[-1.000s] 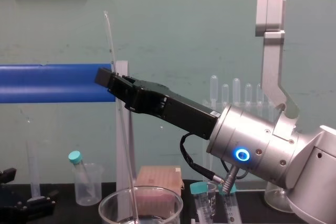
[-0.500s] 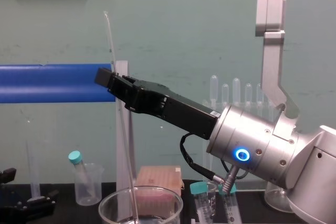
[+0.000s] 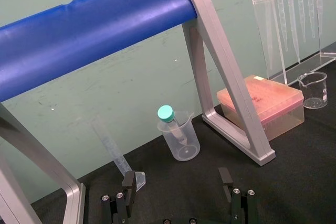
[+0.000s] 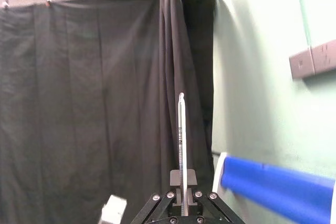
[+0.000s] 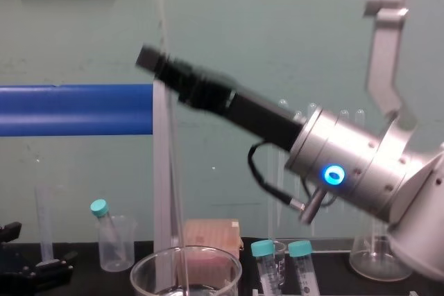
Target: Hold the thermometer with one hand and immerse one end into the beaker, then reinsert it into the test tube rack.
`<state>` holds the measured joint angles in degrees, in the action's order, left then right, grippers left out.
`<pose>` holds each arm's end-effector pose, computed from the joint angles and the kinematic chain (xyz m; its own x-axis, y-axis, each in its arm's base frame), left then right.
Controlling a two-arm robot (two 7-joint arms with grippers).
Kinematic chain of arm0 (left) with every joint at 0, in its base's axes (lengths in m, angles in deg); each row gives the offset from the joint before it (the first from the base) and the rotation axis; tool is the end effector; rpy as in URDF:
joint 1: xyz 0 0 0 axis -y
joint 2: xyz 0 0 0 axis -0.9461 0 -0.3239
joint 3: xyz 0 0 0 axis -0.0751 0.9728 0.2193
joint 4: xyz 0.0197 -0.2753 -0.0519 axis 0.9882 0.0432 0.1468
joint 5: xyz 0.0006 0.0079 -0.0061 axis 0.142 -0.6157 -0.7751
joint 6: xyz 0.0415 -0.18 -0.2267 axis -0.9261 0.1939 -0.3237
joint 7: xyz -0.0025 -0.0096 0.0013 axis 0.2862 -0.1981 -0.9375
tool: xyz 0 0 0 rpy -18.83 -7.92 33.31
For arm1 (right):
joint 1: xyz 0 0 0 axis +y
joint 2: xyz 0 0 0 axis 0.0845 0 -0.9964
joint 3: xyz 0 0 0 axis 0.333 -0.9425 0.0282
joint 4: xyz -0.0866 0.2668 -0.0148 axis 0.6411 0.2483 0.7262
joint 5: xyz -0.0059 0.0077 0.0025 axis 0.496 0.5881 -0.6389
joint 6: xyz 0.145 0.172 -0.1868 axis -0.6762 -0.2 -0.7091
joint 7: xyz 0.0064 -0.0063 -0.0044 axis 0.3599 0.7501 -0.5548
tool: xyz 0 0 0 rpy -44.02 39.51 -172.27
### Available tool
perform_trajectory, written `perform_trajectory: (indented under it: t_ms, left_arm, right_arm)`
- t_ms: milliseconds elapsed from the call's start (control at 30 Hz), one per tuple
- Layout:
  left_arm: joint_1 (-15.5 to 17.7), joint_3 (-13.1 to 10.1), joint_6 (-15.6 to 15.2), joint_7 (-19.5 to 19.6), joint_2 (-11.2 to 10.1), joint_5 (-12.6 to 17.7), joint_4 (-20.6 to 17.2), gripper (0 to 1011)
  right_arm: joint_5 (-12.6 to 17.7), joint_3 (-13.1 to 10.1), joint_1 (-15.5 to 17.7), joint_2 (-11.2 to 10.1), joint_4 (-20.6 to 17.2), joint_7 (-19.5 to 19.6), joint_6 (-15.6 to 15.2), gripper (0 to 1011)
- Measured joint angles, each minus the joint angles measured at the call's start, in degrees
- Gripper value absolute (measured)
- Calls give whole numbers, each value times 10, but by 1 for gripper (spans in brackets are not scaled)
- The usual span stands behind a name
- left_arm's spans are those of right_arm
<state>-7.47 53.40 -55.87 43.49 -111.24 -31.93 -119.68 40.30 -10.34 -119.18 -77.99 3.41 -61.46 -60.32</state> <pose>0.3410 0.0816 -0.2917 0.2923 0.8803 0.3738 -0.9552 0.2874 0.0703 0.4417 0.0853 -0.2351 0.9589 -0.2835 -0.0100 0.2582 0.8577 0.4447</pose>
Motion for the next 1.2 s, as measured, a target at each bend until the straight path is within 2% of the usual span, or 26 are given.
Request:
perform_trajectory:
  t_ms: [267, 333, 433, 467, 633, 667, 767, 933, 1067, 1200]
  left_arm:
    - [0, 0, 0, 0, 0, 0, 0, 1008]
    - [0, 0, 0, 0, 0, 0, 0, 1008]
    - [0, 0, 0, 0, 0, 0, 0, 1008]
    - [0, 0, 0, 0, 0, 0, 0, 1008]
    - [0, 0, 0, 0, 0, 0, 0, 1008]
    - [0, 0, 0, 0, 0, 0, 0, 1008]
    - [0, 0, 0, 0, 0, 0, 0, 1008]
    - [0, 0, 0, 0, 0, 0, 0, 1008]
    - [0, 0, 0, 0, 0, 0, 0, 1008]
    - [0, 0, 0, 0, 0, 0, 0, 1008]
  right_arm:
    - [33, -34, 20, -26, -95, 9, 14, 52]
    - [37, -45, 27, -38, -130, 21, 20, 52]
    - [35, -56, 35, -53, -161, 38, 25, 52]
    - [28, -64, 41, -65, -182, 52, 28, 52]
    - [8, -98, 76, -107, -233, 104, 33, 52]
    - [8, -98, 76, -107, -233, 104, 33, 52]
    - [5, -118, 100, -127, -255, 123, 33, 52]
    - [-2, -154, 152, -161, -292, 155, 27, 52]
    - [-5, -168, 173, -170, -300, 165, 24, 52]
    - [-2, -181, 194, -172, -294, 168, 23, 52]
